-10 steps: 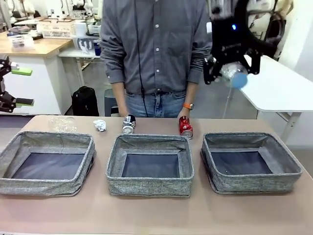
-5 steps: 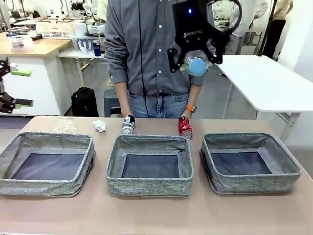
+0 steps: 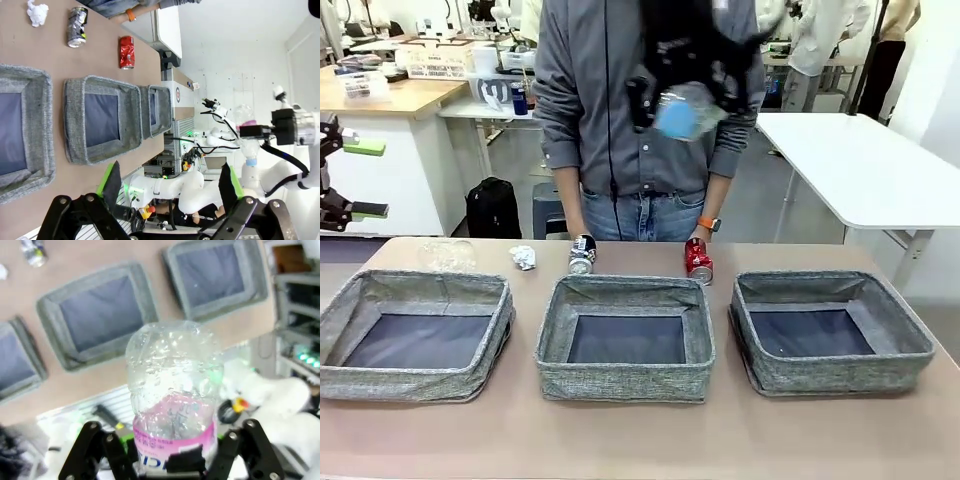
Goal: Sort the waste into the appropriate baskets.
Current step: Pick up the waste item pointed out by the person.
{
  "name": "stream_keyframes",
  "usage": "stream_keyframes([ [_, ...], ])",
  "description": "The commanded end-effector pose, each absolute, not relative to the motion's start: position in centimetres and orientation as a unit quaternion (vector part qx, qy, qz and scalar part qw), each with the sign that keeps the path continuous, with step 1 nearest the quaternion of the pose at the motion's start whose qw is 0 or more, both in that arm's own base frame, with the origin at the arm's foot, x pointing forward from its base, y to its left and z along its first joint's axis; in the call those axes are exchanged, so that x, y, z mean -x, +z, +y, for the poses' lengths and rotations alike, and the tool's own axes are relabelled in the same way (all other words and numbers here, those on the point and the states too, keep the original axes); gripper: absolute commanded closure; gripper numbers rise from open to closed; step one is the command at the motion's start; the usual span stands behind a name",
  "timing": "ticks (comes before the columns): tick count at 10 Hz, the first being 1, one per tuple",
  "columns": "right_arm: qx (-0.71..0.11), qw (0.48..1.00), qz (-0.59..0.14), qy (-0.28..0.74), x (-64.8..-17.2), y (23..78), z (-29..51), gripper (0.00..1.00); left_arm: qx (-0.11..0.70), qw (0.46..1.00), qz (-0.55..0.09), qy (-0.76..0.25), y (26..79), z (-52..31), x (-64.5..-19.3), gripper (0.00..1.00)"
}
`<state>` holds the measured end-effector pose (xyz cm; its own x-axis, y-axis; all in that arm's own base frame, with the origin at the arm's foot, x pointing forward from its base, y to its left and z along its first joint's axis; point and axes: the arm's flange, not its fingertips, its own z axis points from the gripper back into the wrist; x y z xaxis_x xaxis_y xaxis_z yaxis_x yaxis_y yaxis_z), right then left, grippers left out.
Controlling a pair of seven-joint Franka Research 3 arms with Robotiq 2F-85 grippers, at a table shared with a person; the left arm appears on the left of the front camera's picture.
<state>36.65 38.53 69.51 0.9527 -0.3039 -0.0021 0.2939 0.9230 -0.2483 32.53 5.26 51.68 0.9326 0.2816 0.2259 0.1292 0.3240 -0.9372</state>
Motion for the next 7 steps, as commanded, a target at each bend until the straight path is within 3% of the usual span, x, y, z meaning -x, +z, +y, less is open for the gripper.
stream_keyframes([
  [1, 0.09, 0.978, 0.048, -0.183, -39.0, 72.56, 42.16, 1.0, 0.588, 0.787, -0.185, 0.04, 51.72, 5.15, -32.55, 0.0],
  [4, 0.027, 0.966, 0.099, -0.235, -39.21, 71.73, 41.75, 1.0, 0.588, 0.787, -0.185, 0.04, 51.72, 5.15, -32.55, 0.0],
  [7, 0.014, 0.972, 0.059, -0.225, -39.41, 72.22, 41.86, 1.0, 0.588, 0.787, -0.185, 0.04, 51.72, 5.15, -32.55, 0.0],
])
